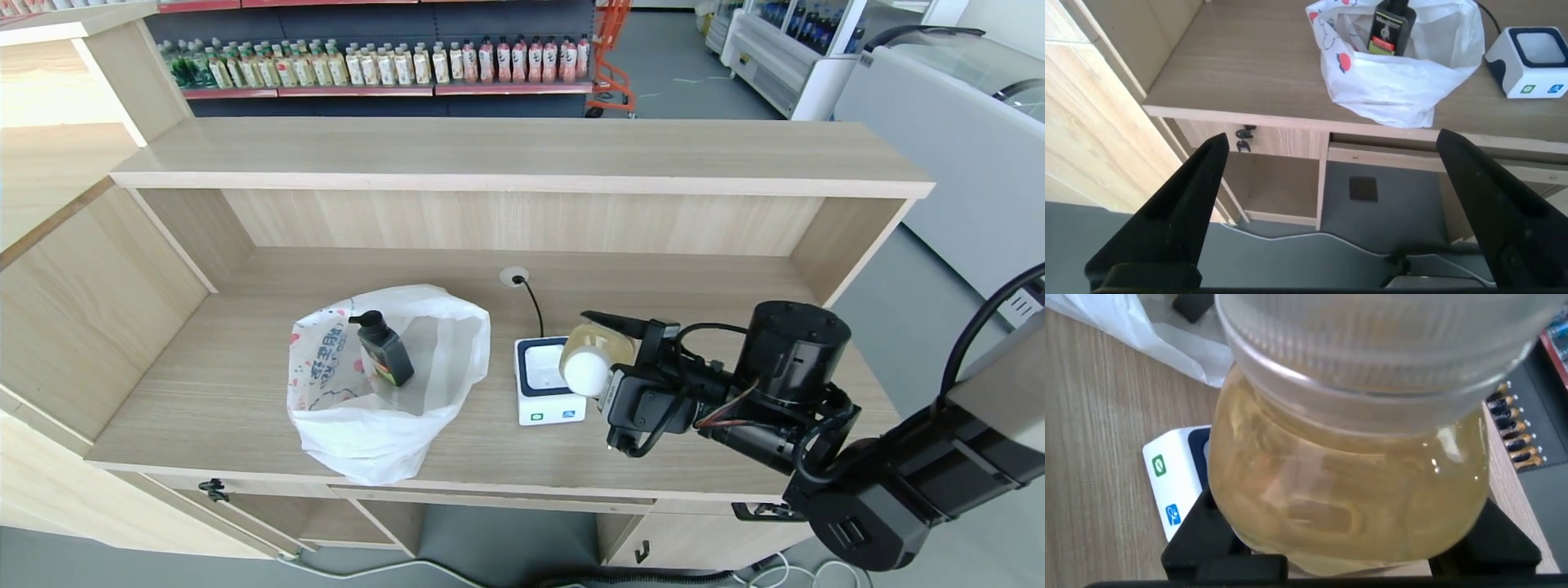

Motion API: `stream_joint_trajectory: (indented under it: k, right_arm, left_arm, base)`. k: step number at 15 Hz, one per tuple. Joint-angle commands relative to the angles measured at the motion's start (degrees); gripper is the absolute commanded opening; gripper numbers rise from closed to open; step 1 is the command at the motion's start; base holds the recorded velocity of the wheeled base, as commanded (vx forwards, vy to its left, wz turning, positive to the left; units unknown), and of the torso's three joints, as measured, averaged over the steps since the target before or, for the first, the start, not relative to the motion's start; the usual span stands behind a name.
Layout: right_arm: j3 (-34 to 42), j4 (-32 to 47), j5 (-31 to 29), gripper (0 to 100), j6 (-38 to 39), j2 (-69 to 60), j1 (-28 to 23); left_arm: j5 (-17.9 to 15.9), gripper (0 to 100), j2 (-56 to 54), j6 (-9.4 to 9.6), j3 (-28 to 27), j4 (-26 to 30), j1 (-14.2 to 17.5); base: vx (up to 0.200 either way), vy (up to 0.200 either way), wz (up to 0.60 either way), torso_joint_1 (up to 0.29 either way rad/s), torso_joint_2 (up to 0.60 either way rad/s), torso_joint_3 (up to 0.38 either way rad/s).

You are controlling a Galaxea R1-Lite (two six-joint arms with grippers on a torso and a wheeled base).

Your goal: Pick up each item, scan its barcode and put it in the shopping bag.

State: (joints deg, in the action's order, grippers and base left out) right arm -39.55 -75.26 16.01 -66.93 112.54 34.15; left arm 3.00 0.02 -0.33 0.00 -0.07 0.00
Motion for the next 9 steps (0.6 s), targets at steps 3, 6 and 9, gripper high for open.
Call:
stream_joint_trajectory:
  k: [3,6,9]
  right_arm:
    - [0.0,-0.1,0.0,0,-0.2,0.0,0.0]
    - [0.1,0.0,0.1,0,-1.0,0.0,-0.3]
    - [0.8,-0.1,0.3,0,-1.4,0.1,-0.3]
  left_arm:
    - [0.0,100,0.0,-0.02,0.0,0.0,0.0]
    - [0.0,100,0.0,-0.02,0.0,0.0,0.0]
    - [0.0,100,0.0,-0.02,0.0,0.1,0.0]
  base:
    - [0.133,0.133,0.0,0.002,0.0,0.004]
    - [0.067,0.0,0.0,0.006,0.0,0.001]
    - [0.0,0.0,0.0,0.0,0.0,0.0]
